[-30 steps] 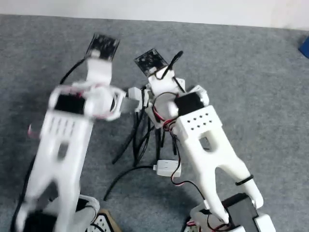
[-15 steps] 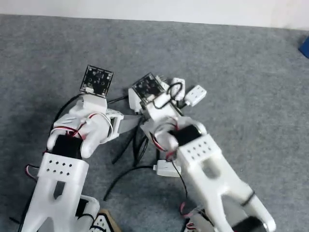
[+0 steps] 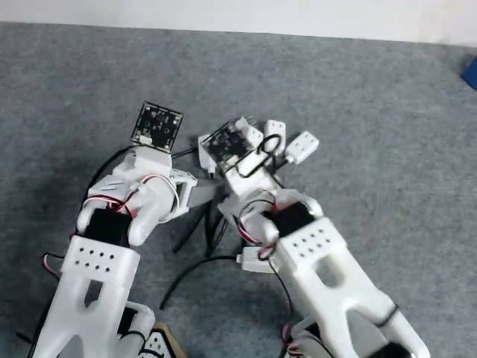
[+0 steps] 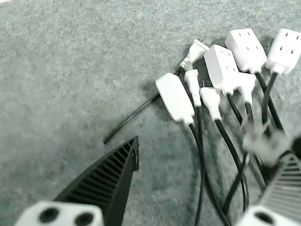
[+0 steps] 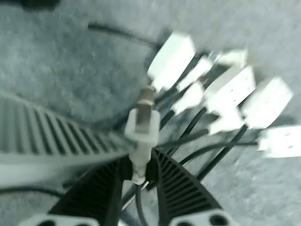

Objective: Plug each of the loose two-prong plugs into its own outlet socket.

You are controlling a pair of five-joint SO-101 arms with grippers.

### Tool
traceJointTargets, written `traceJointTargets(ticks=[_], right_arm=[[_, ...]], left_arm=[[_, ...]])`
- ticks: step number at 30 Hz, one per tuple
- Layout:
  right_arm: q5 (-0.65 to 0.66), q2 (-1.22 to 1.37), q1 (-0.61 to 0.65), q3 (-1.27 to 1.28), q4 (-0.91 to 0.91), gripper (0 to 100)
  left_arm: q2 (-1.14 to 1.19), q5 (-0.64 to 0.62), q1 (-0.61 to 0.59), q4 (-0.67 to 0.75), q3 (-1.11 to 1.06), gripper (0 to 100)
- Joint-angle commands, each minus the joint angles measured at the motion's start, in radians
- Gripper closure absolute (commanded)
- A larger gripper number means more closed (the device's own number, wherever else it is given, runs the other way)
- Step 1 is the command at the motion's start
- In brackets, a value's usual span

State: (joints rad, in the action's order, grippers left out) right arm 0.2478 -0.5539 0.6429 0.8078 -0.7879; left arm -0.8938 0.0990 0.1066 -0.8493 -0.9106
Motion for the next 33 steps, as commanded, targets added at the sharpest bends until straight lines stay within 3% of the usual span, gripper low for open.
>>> traceJointTargets(ticks=[1, 17, 33], right_arm=[[0.015, 0.059, 0.022, -0.042, -0.005, 99.1], [-0.014, -0.156, 0.025, -0.108, -0.162, 99.1], [-0.014, -0.154, 0.025, -0.217, -0.236, 99.1]], left_arm=[[-0.030, 0.008, 0.015, 0.017, 0.012, 58], [0.091, 0.014, 0.015, 0.083, -0.019, 58], [0.133, 0.040, 0.061, 0.087, -0.013, 58]])
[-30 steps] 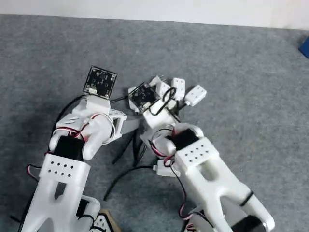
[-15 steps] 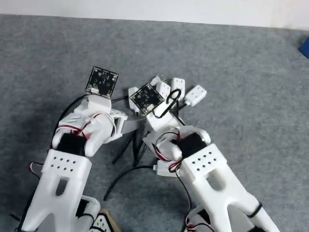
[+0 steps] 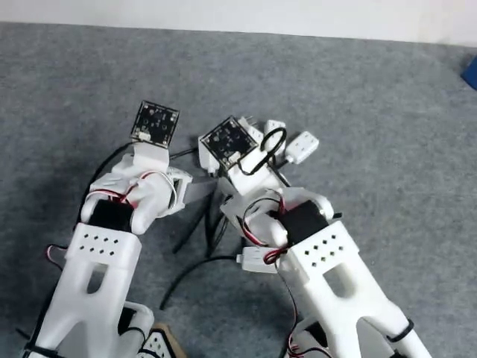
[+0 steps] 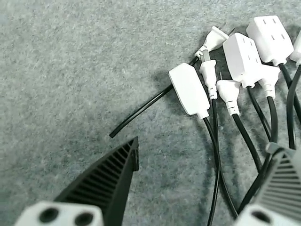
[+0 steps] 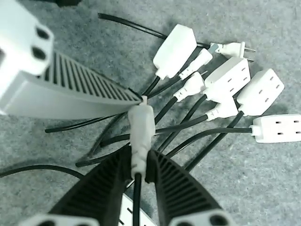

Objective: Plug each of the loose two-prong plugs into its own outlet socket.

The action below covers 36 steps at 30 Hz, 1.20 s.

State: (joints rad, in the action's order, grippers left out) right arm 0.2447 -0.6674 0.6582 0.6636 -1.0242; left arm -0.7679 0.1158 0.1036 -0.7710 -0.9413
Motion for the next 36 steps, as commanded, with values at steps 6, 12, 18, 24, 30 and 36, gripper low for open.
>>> traceJointTargets(ticks=[6, 12, 18, 24, 30, 36], right_arm=[[-0.012, -0.041, 0.010, -0.074, -0.013, 99.1], [-0.046, -0.038, 0.010, -0.119, -0.047, 99.1], [-0.161, 0.186, 0.004, -0.303, -0.219, 99.1], [-0.232, 0.450, 0.008, -0.625, -0.449, 99.1], [-0.264, 0.527, -0.008, -0.737, -0.607, 99.2], [-0.252, 0.544, -0.077, -0.736, -0.742, 99.3]], left_arm=[[0.008, 0.025, 0.074, 0.009, 0.015, 58], [0.007, 0.026, 0.104, 0.014, -0.002, 58], [0.007, 0.026, 0.094, 0.014, -0.007, 58], [0.007, 0.026, 0.094, 0.014, -0.008, 58], [0.007, 0.023, 0.082, 0.015, -0.008, 58], [0.007, 0.020, 0.022, 0.069, -0.038, 58]])
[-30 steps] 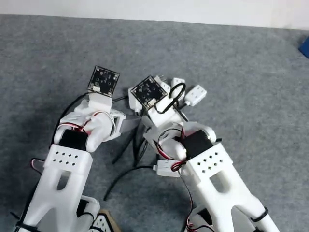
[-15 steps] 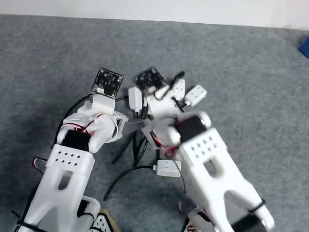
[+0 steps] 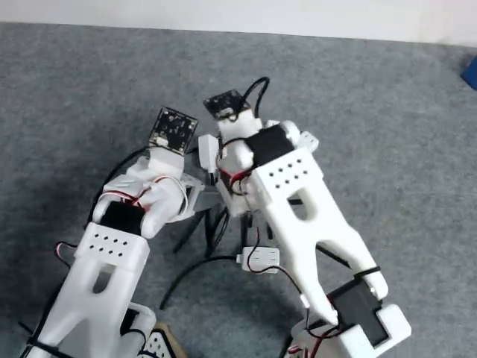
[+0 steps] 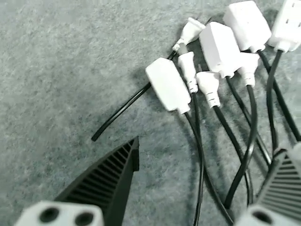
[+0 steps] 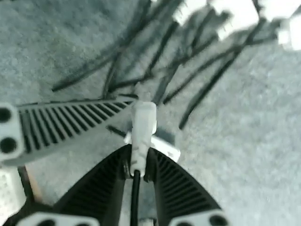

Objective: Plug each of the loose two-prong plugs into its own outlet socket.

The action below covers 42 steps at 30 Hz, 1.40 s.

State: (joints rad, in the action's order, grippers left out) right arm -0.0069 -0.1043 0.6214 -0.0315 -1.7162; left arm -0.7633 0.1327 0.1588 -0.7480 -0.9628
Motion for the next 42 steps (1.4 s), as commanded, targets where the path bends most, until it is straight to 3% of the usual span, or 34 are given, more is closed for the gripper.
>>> traceJointTargets(ticks=[1, 11, 20, 29, 34, 38, 42], right_arm=[[0.009, -0.024, -0.051, -0.027, -0.050, 99.3], [0.035, -0.038, -0.064, 0.255, -0.045, 99.3], [0.035, -0.038, -0.085, 0.271, -0.047, 99.3], [0.044, -0.041, -0.108, 0.246, -0.015, 99.3], [0.084, -0.088, -0.303, 0.142, 0.255, 99.3], [0.094, -0.090, -0.447, 0.206, 0.358, 99.3], [0.100, -0.090, -0.553, 0.321, 0.426, 99.3]], left_arm=[[0.004, 0.003, -0.035, 0.060, -0.031, 58], [0.004, -0.032, -0.113, 0.176, -0.122, 58], [0.004, -0.029, -0.107, 0.176, -0.131, 58], [0.004, 0.063, 0.079, 0.164, -0.194, 58], [0.002, 0.155, 0.117, 0.020, -0.130, 58], [-0.005, 0.328, 0.255, -0.241, -0.073, 58], [-0.004, 0.486, 0.397, -0.350, -0.047, 58]])
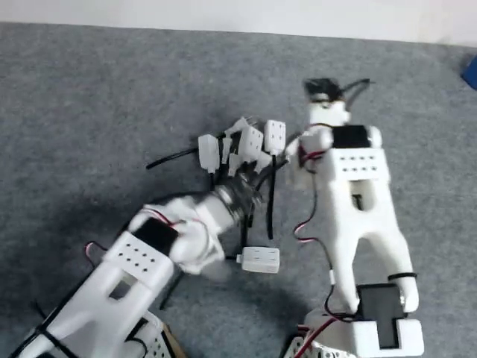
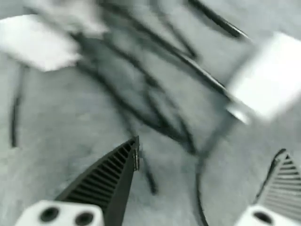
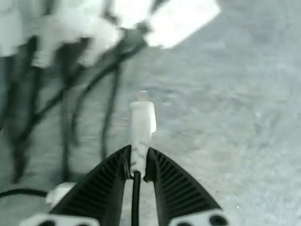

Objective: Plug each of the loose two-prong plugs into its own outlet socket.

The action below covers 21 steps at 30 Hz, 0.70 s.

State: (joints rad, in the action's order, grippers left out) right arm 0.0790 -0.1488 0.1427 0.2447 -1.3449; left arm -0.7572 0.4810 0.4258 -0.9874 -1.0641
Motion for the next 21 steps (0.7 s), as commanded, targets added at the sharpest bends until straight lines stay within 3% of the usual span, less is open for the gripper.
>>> traceJointTargets(ticks=[1, 6, 13, 21], right_arm=[[0.012, -0.047, -0.087, 0.077, 0.067, 99.3], [-0.018, -0.056, -0.090, 0.166, 0.120, 99.3], [-0.021, -0.058, -0.140, 0.268, 0.200, 99.2], [-0.020, -0.059, -0.193, 0.309, 0.228, 99.2]], left_arm=[[-0.007, 0.164, 0.163, -0.114, 0.054, 58], [-0.002, 0.238, 0.278, -0.103, 0.053, 67], [0.025, 0.233, 0.320, 0.041, 0.062, 63], [0.418, 0.218, 0.288, 0.141, 0.286, 63]])
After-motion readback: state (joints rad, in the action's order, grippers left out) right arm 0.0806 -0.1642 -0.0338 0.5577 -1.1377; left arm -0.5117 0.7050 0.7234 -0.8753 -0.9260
